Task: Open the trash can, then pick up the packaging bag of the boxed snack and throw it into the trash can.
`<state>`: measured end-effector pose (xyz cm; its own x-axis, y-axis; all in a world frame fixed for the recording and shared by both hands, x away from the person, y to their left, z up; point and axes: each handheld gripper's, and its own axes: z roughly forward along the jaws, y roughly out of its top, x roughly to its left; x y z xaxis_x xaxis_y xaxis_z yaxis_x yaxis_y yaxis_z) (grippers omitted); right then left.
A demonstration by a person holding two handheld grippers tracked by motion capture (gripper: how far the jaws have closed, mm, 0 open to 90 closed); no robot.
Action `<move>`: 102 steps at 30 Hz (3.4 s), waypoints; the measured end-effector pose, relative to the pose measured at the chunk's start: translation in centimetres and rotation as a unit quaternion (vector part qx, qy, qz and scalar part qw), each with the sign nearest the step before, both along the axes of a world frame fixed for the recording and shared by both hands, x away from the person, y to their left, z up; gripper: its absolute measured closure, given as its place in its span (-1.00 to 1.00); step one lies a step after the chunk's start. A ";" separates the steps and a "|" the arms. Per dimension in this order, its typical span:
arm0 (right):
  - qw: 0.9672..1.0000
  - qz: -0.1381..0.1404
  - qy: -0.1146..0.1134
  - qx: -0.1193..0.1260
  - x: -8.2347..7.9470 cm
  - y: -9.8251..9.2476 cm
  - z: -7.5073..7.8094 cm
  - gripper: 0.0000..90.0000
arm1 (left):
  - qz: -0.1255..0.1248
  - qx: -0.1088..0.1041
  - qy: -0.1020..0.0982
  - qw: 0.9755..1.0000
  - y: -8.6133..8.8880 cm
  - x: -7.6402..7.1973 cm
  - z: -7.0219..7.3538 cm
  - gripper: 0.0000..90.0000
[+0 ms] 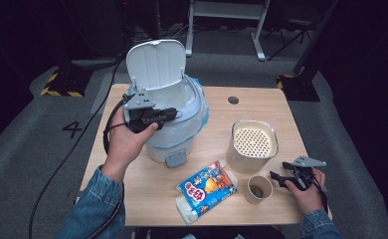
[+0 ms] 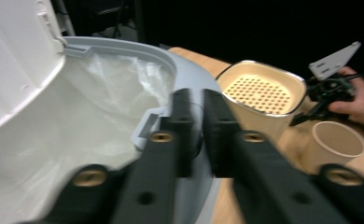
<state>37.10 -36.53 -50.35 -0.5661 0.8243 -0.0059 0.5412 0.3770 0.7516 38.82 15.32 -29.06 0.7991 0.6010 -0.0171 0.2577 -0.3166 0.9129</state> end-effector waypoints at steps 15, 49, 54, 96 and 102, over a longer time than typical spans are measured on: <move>1.000 0.000 0.000 0.000 0.0 0.0 0.0 -0.38 | -0.063 0.005 -0.007 0.998 -2.8 -2.7 -1.1 -0.15; 1.000 0.000 -0.001 -0.001 0.0 0.0 0.0 -0.37 | -0.087 0.077 0.141 0.983 -9.6 -1.7 -16.1 0.09; 1.000 -0.001 -0.002 -0.002 -0.1 0.1 0.0 -0.36 | -0.086 0.122 0.180 0.972 -10.4 -1.3 -17.6 0.13; 1.000 -0.010 -0.003 -0.001 -0.3 0.2 0.0 -0.33 | -0.124 0.047 0.093 0.987 -6.1 -2.7 -10.1 0.99; 1.000 -0.010 -0.002 0.000 -0.3 0.2 0.0 -0.33 | -0.123 0.004 0.057 0.991 -5.1 -2.5 -8.9 0.99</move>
<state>36.83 -36.35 -50.36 -0.5494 0.8355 -0.0092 0.5449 0.3666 0.7541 36.32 10.25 -37.98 0.9146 0.3884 -0.1120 0.2735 -0.3904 0.8791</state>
